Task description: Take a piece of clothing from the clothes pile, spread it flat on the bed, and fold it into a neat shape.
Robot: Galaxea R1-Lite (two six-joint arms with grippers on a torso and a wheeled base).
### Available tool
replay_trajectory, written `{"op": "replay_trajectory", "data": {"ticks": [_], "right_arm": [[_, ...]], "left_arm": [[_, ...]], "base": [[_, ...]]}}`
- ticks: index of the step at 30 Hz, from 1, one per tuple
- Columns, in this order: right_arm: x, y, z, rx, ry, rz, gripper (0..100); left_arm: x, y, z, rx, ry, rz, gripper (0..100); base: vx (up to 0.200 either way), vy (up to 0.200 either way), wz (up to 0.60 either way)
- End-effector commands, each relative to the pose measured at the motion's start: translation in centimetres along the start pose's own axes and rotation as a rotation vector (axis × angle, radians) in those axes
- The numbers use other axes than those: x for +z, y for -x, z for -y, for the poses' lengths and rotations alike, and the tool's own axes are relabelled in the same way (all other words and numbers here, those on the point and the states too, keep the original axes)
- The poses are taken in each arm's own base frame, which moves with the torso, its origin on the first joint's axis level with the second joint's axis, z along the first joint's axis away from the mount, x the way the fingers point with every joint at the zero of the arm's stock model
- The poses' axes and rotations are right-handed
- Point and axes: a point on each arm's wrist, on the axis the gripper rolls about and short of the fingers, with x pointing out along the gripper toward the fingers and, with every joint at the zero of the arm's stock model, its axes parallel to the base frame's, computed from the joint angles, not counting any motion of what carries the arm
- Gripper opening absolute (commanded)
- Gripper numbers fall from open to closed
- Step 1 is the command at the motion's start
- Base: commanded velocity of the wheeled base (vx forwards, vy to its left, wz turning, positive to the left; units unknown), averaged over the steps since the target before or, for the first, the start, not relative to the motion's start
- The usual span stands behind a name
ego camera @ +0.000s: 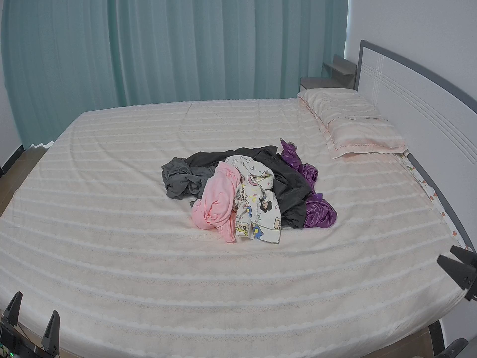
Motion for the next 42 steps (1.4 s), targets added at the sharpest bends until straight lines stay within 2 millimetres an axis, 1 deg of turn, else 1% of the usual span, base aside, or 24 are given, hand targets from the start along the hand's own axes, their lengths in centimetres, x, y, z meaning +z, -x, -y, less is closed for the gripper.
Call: {"op": "replay_trajectory", "data": {"ticks": [1,3,4,5,6,7,9,10,13,14,15,17,21,22,24,28,29,30,32,33,36,39,41,42], "right_arm": [[-0.2,-14.9,2.5,-0.02,-0.236,-0.311,100],[-0.3,-15.2,2.6,-0.02,-0.241,-0.317,100],[-0.9,-17.6,2.7,-0.018,-0.263,-0.346,100],[-0.9,-17.6,2.7,-0.018,-0.263,-0.346,100],[-1.6,-20.3,3.0,-0.021,-0.286,-0.361,100],[-1.6,-20.5,3.0,-0.02,-0.288,-0.363,100],[-2.5,-23.9,3.3,-0.014,-0.329,-0.365,100],[-2.6,-24.6,3.3,-0.017,-0.336,-0.362,100],[-3.4,-28.5,3.4,-0.064,-0.363,-0.338,100],[-3.4,-29.2,3.6,-0.075,-0.366,-0.327,100],[-3.4,-29.2,3.6,-0.075,-0.366,-0.327,100],[-4.0,-32.1,3.7,-0.099,-0.377,-0.311,100],[-4.9,-35.0,3.9,-0.12,-0.371,-0.296,100],[-4.9,-35.3,3.9,-0.118,-0.37,-0.293,100],[-5.2,-37.5,4.1,-0.151,-0.367,-0.29,100],[-5.9,-39.8,4.0,-0.179,-0.356,-0.293,100],[-6.0,-40.0,4.0,-0.181,-0.355,-0.292,100],[-6.4,-40.6,4.0,-0.192,-0.35,-0.292,100],[-6.6,-40.8,4.0,-0.194,-0.349,-0.293,100],[-7.8,-42.3,4.1,-0.221,-0.337,-0.297,100],[-8.6,-43.5,4.0,-0.231,-0.329,-0.294,100],[-8.8,-44.2,3.7,-0.223,-0.326,-0.292,100],[-9.2,-44.8,2.9,-0.201,-0.32,-0.289,100],[-9.2,-44.8,2.9,-0.201,-0.32,-0.289,100]], "left_arm": [[-0.5,-0.1,0.0,0.0,0.0,-0.011,100],[-0.5,-0.1,0.0,0.0,0.0,-0.01,100],[-0.5,-0.1,0.0,0.0,0.0,-0.01,100],[-0.5,-0.1,0.0,0.0,0.0,-0.01,100],[-0.5,-0.1,0.0,0.0,0.0,-0.011,100],[-0.5,-0.1,0.0,0.0,0.0,-0.011,100],[-0.5,-0.1,0.0,0.0,0.0,-0.011,100],[-0.5,-0.1,0.0,0.0,0.0,-0.011,100],[-0.5,-0.1,0.0,0.0,0.0,-0.01,100],[-0.5,-0.1,0.0,0.0,0.0,-0.01,100],[-0.5,-0.1,0.0,0.0,0.0,-0.01,100],[-0.5,-0.1,0.0,0.0,0.0,-0.011,100],[-0.5,-0.1,0.0,0.0,0.0,-0.01,100],[-0.5,-0.1,0.0,0.0,0.0,-0.01,100],[-0.5,-0.1,0.0,0.0,0.0,-0.01,100],[-0.5,-0.1,0.0,0.0,0.0,-0.011,100],[-0.5,-0.1,0.0,0.0,0.0,-0.01,100],[-0.5,-0.1,0.0,0.0,0.0,-0.01,100],[-0.5,-0.1,0.0,0.0,0.0,-0.01,100],[-0.5,-0.1,0.0,0.0,0.0,-0.01,100],[-0.5,-0.1,0.0,0.0,0.0,-0.01,100],[-0.5,-0.1,0.0,0.0,0.0,-0.011,100],[-0.5,-0.1,0.0,0.0,0.0,-0.01,100],[-0.5,-0.1,0.0,0.0,0.0,-0.01,100]], "base": [[0.0,0.0,0.0],[0.0,0.0,0.0],[0.0,0.0,0.0],[0.0,0.0,0.0],[0.0,0.0,0.0],[0.0,0.0,0.0],[0.0,0.0,0.0],[0.0,0.0,0.0],[0.0,0.0,0.0],[0.0,0.0,0.0],[0.0,0.0,0.0],[0.0,0.0,0.0],[0.0,0.0,0.0],[0.0,0.0,0.0],[0.0,0.0,0.0],[0.0,0.0,0.0],[0.0,0.0,0.0],[0.0,0.0,0.0],[0.0,0.0,0.0],[0.0,0.0,0.0],[0.0,0.0,0.0],[0.0,0.0,0.0],[0.0,0.0,0.0],[0.0,0.0,0.0]]}}
